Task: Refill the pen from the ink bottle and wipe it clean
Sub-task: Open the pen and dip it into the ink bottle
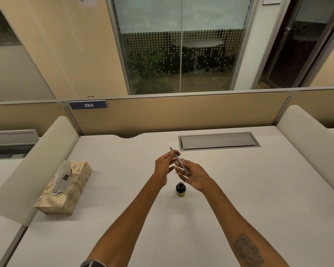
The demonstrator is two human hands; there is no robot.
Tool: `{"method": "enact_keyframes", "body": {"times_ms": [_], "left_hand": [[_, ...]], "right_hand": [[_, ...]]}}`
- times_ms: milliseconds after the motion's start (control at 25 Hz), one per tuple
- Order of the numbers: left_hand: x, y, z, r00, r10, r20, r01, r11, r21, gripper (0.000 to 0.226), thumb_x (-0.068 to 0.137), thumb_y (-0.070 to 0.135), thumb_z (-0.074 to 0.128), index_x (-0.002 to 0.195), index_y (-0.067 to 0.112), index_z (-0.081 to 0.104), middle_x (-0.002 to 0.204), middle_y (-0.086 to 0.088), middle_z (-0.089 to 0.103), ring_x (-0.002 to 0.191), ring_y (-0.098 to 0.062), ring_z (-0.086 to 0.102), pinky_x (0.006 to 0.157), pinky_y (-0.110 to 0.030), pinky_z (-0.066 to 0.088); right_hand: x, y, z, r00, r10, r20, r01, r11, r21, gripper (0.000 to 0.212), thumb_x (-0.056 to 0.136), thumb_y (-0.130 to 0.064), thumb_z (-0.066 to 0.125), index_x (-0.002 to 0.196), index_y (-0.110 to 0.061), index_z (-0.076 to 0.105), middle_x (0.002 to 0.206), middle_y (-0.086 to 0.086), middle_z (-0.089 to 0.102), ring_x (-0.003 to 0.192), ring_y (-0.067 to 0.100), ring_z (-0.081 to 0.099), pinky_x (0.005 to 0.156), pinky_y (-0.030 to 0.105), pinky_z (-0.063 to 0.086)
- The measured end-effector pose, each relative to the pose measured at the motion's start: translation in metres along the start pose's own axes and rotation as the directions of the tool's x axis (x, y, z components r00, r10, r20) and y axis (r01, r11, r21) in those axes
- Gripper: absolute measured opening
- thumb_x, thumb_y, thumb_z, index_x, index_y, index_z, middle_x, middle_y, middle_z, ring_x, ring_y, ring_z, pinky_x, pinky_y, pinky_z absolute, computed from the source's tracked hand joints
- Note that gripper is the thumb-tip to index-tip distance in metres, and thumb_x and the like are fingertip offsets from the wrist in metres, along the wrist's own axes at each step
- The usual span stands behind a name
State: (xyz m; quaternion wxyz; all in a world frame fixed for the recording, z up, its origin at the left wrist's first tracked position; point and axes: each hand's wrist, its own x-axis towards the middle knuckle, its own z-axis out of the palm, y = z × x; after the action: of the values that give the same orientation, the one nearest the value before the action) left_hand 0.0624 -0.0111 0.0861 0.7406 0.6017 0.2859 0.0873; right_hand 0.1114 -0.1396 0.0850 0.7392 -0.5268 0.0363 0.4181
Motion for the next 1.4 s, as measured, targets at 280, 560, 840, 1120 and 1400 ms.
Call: {"method": "enact_keyframes", "body": {"times_ms": [280, 560, 840, 1120, 1400], "left_hand": [[-0.001, -0.001, -0.001, 1.0, -0.013, -0.001, 0.013, 1.0, -0.023, 0.028, 0.101, 0.036, 0.051, 0.097, 0.023, 0.075, 0.105, 0.004, 0.075, 0.105, -0.016, 0.066, 0.086, -0.033, 0.048], [0.003, -0.002, 0.0, 1.0, -0.013, 0.002, 0.013, 0.999, -0.031, 0.028, 0.101, 0.038, 0.051, 0.098, 0.024, 0.075, 0.106, 0.005, 0.075, 0.113, -0.02, 0.063, 0.094, -0.038, 0.047], [0.008, 0.003, -0.007, 0.996, -0.013, -0.083, 0.002, 0.992, -0.128, 0.026, 0.101, 0.033, 0.051, 0.106, 0.019, 0.072, 0.113, -0.002, 0.073, 0.117, -0.024, 0.062, 0.098, -0.04, 0.048], [0.004, -0.004, -0.003, 0.995, -0.035, -0.095, 0.015, 0.978, -0.208, 0.024, 0.101, 0.033, 0.052, 0.104, 0.021, 0.072, 0.117, -0.003, 0.071, 0.118, -0.024, 0.061, 0.095, -0.038, 0.05], [-0.008, -0.02, 0.005, 0.992, -0.099, -0.075, 0.08, 0.972, -0.219, 0.028, 0.102, 0.029, 0.051, 0.117, 0.017, 0.071, 0.115, -0.001, 0.067, 0.103, -0.016, 0.062, 0.072, -0.023, 0.054]], "right_hand": [[-0.001, 0.001, -0.001, 1.0, 0.019, 0.018, -0.02, 0.999, 0.033, 0.031, 0.09, -0.027, 0.069, 0.115, -0.009, 0.069, 0.11, 0.01, 0.071, 0.094, 0.02, 0.069, 0.076, 0.028, 0.058], [0.006, 0.006, -0.007, 0.998, 0.067, -0.007, -0.067, 0.997, -0.042, 0.037, 0.095, -0.039, 0.06, 0.112, -0.008, 0.071, 0.094, 0.006, 0.071, 0.074, 0.012, 0.067, 0.062, 0.024, 0.054], [-0.001, 0.013, -0.025, 0.996, 0.085, 0.005, -0.082, 0.97, -0.23, 0.033, 0.099, -0.033, 0.053, 0.119, -0.012, 0.069, 0.099, 0.003, 0.069, 0.088, 0.015, 0.067, 0.074, 0.028, 0.054], [-0.004, 0.027, -0.033, 0.998, 0.037, -0.059, -0.037, 0.999, 0.008, 0.034, 0.103, -0.031, 0.045, 0.116, -0.005, 0.061, 0.079, 0.005, 0.058, 0.065, 0.012, 0.053, 0.059, 0.025, 0.05], [-0.006, 0.028, -0.034, 0.99, -0.121, -0.07, 0.111, 0.986, -0.127, 0.022, 0.088, -0.031, 0.071, 0.102, -0.014, 0.072, 0.084, -0.003, 0.071, 0.064, 0.01, 0.044, 0.043, 0.019, 0.025]]}}
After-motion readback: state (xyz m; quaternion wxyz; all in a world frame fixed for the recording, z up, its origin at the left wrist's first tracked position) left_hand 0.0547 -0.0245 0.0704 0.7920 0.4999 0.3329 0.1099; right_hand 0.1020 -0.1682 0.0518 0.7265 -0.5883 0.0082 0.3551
